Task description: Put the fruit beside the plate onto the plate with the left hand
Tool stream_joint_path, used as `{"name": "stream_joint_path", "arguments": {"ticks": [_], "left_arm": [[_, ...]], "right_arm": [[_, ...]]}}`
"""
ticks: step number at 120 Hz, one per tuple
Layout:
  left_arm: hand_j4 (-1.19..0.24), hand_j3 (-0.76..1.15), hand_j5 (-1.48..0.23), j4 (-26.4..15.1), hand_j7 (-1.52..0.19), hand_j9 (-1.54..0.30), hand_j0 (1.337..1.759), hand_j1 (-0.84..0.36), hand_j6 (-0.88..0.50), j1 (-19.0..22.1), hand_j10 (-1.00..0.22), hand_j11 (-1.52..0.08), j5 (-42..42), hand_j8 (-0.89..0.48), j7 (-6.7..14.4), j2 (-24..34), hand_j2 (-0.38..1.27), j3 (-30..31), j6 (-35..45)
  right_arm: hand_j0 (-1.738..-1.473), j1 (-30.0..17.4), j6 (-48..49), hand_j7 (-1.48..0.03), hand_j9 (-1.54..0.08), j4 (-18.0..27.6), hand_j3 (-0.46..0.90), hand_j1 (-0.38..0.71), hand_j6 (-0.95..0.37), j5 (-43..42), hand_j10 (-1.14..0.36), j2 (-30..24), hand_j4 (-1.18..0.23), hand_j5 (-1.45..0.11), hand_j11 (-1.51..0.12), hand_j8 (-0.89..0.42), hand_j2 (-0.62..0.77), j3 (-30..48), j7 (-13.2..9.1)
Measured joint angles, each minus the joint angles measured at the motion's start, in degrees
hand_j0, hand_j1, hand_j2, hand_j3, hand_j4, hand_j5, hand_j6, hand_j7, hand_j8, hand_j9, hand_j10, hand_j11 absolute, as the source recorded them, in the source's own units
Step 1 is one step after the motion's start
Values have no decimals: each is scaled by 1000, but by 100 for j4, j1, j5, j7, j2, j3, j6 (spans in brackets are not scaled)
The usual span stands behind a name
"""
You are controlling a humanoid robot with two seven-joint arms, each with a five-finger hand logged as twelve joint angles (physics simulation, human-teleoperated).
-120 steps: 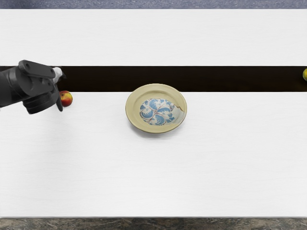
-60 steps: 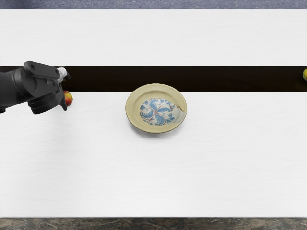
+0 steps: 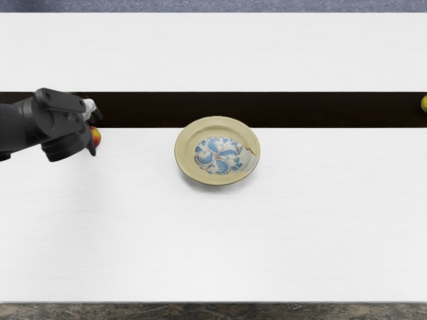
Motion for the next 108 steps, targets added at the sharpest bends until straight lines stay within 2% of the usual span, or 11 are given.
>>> {"name": "stream_joint_path", "arguments": {"ticks": [33, 45, 49, 56, 61, 71, 85, 98, 101, 108], "left_arm": [[-367, 0, -476, -11, -476, -476, 1658, -90, -367, 66, -367, -476, -8, -367, 4, 8, 74, -7, -12], [-533, 0, -669, -9, -676, -683, 1657, -267, -473, 42, -525, -682, -50, -466, 112, 9, 94, -7, -222], [-591, 0, -721, -6, -735, -751, 1656, -284, -462, 38, -573, -751, -78, -449, 155, 15, 142, -4, -300], [-668, 0, -796, -3, -820, -856, 1652, -290, -437, 40, -634, -857, -110, -399, 204, 17, 100, 1, -395], [-707, 0, -844, -3, -754, -911, 1650, -287, -470, 29, -669, -912, -132, -386, 224, 25, 101, 4, -439], [-754, 0, -930, -36, -883, -990, 1649, -288, -464, -76, -710, -992, -168, -403, 294, 128, 251, 3, -525], [-735, 0, -1016, -83, -987, -1053, 1650, -361, -363, -456, -694, -1057, -221, -333, 473, 464, 360, -123, -1159], [-681, 0, -1077, -123, -1050, -1084, 1650, -391, -307, -562, -677, -1090, -256, -295, 534, 620, 399, -535, -1789], [-659, 0, -1106, -139, -1068, -1090, 1650, -394, -294, -646, -673, -1093, -274, -287, 540, 735, 449, -681, -1969], [-675, 0, -1106, -154, -1079, -1100, 1650, -382, -297, -880, -677, -1105, -264, -292, 552, 858, 398, -1015, -2440]], "right_arm": [[-1658, 0, 0, -22, -22, -2, 0, -329, -17, 0, -17, 0, -17, -22, -22, -17, -4, 0, 0], [-1658, 0, 0, -22, -22, -2, 0, -329, -17, -2, -17, 0, -17, -22, -22, -17, -4, 0, 0], [-1658, 0, 0, -22, -22, -2, 0, -329, -17, 0, -17, 0, -17, -22, -22, -17, -4, 0, 0], [-1658, 0, 0, -22, -22, 0, 0, -329, -17, -1, -17, 0, -17, -22, -22, -17, -4, 0, 0], [-1658, 0, 0, -22, -22, -1, 0, -329, -17, -2, -17, 0, -17, -22, -22, -17, -3, 0, 0], [-1658, 0, 0, -22, -22, -2, 0, -329, -17, -1, -17, 0, -17, -22, -22, -17, -4, 0, 0], [-1658, 0, 0, -22, -22, -2, 0, -329, -17, 0, -17, 0, -17, -22, -22, -17, -4, 0, 0], [-1658, 0, 0, -22, -22, -1, 0, -329, -17, -1, -17, 0, -17, -22, -22, -17, -4, 0, 0], [-1658, 0, 0, -22, -22, -1, 0, -329, -17, -1, -17, 0, -17, -22, -22, -17, -4, 0, 0], [-1658, 0, 0, -22, -22, -1, 0, -328, -17, 0, -17, 0, -17, -22, -22, -17, -4, 0, 0]]}}
